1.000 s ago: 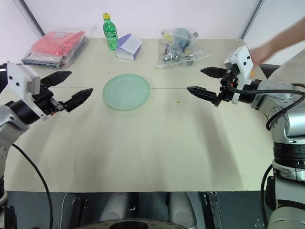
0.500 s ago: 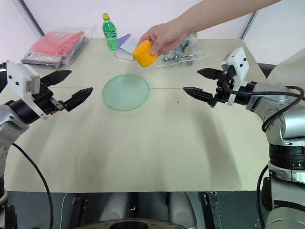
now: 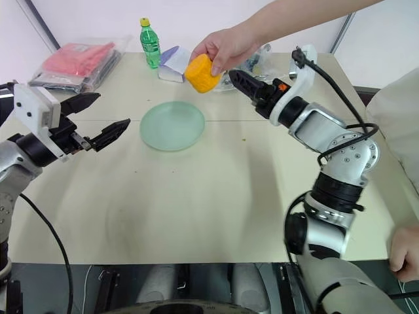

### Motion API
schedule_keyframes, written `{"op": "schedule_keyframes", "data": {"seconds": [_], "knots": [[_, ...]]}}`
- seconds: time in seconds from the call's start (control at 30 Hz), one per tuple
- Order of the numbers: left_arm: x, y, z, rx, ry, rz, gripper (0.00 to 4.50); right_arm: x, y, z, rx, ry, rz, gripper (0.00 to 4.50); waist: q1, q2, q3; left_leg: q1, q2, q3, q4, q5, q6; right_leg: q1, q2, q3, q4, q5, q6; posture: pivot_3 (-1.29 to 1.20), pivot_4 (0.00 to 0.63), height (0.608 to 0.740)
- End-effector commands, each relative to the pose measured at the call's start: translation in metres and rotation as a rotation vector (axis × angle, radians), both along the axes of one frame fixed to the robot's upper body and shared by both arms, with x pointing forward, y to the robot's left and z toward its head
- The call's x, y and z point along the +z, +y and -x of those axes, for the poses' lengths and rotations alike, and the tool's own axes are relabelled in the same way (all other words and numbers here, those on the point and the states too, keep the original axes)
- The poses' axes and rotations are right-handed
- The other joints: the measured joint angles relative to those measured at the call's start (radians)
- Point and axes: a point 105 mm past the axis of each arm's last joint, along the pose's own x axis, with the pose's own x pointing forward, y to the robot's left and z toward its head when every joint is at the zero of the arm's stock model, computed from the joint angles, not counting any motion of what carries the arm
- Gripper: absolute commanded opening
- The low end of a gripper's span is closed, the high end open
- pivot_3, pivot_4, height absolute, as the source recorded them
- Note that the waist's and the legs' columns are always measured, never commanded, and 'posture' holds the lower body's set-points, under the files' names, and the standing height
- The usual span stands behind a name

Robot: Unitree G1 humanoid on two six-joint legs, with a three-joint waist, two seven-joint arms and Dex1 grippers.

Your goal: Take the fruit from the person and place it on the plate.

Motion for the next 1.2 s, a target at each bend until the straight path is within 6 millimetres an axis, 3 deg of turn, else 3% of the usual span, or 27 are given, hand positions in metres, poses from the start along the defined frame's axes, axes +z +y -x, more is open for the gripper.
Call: {"op": "schedule_keyframes", "data": {"seconds": [0.03, 0.33, 0.6, 1.2], "knots": [[0.014, -0.003, 0.001, -0.017, -0.068, -0.032, 4.50, 0.012, 0.002, 0.007, -0.005, 0.041, -0.100, 4.47, -0.001, 0.000, 0.000, 0.000, 0.000, 0.000, 0.000, 0.000, 0.000, 0.000, 0.000, 0.000, 0.000, 0.000, 0.000, 0.00, 0.150, 0.731], [0.014, -0.007, -0.002, -0.033, -0.084, -0.049, 4.50, 0.016, 0.023, 0.018, 0.054, 0.178, -0.210, 4.47, -0.012, 0.000, 0.000, 0.000, 0.000, -0.001, 0.000, 0.000, 0.000, 0.000, 0.001, 0.000, 0.000, 0.000, 0.000, 0.00, 0.150, 0.731], [0.015, -0.008, -0.004, -0.030, -0.094, -0.050, 4.50, 0.016, 0.043, 0.024, 0.121, 0.219, -0.208, 4.47, -0.009, 0.000, 0.000, 0.000, 0.001, -0.001, -0.001, 0.000, 0.000, -0.001, 0.001, 0.000, 0.000, 0.000, 0.000, 0.00, 0.150, 0.731], [0.014, -0.012, 0.002, -0.009, -0.103, -0.037, 4.50, 0.013, 0.055, 0.016, 0.169, 0.204, -0.165, 4.47, -0.008, 0.000, 0.000, 0.000, 0.001, -0.003, -0.001, 0.000, 0.000, -0.001, 0.000, 0.001, -0.001, 0.000, 0.000, 0.00, 0.150, 0.731]]}}
